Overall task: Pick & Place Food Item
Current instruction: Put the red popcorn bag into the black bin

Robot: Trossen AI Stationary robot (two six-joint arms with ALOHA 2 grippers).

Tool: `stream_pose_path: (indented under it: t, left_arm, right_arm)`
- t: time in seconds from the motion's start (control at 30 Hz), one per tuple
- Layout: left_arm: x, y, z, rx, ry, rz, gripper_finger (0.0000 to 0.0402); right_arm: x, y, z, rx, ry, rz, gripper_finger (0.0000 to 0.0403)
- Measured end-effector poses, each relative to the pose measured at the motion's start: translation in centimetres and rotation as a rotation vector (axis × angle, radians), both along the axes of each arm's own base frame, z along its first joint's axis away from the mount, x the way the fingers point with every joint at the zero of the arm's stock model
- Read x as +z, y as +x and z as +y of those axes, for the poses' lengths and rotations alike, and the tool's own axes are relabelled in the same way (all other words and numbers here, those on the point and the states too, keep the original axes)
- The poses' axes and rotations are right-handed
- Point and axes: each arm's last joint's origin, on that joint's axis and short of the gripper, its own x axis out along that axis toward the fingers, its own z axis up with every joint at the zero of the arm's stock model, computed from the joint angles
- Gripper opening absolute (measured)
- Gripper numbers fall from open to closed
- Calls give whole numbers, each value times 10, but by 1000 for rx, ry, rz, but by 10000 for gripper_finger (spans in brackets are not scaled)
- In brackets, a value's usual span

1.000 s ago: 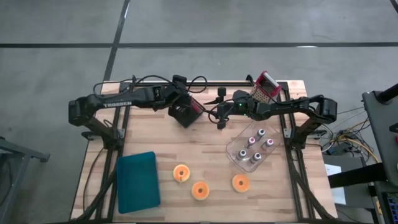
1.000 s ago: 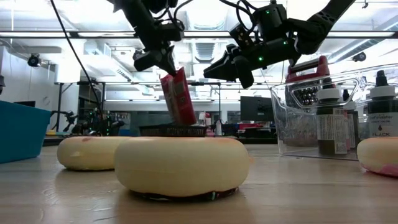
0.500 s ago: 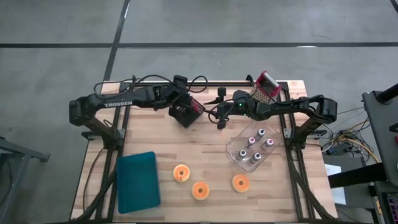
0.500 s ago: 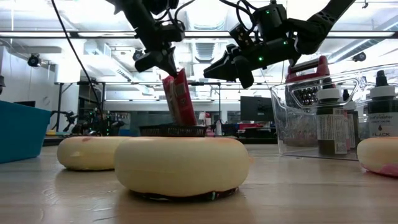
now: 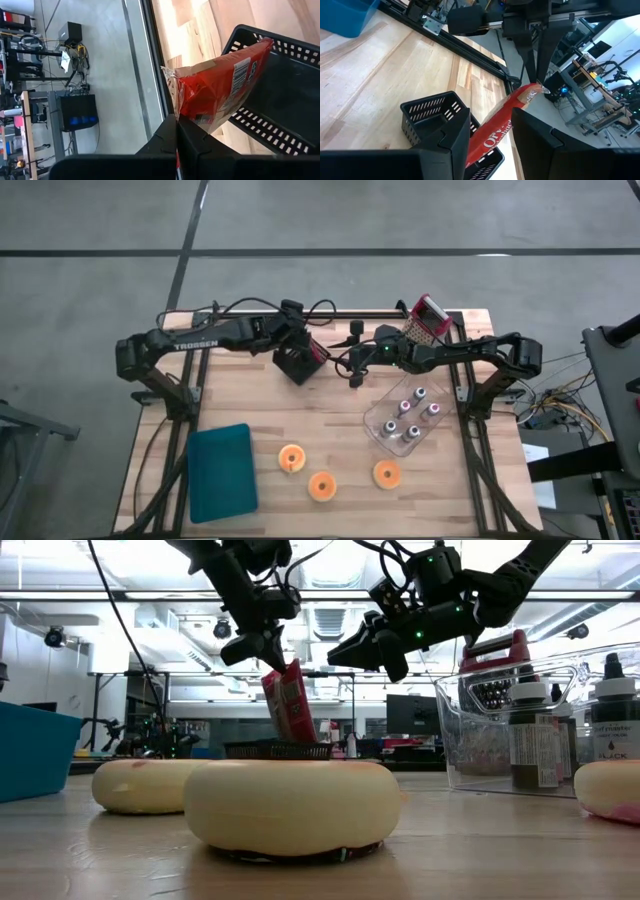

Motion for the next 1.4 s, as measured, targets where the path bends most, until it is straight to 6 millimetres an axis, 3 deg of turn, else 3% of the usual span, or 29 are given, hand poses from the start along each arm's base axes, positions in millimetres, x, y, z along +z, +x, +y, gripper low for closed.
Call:
stream_pose_path:
  t: [0.37, 0.73, 1.4]
  left_arm:
    - [-2, -2, 4, 12, -50, -27, 0]
    - [-21, -7, 8, 30, -62, -21, 0]
    - [-25, -10, 4, 111, -131, -43, 0]
  right_arm:
    - [0, 0, 0, 0, 2, 0, 139]
    - [0, 0, 0, 0, 2, 0, 139]
    - [0, 0, 0, 0, 0, 0, 139]
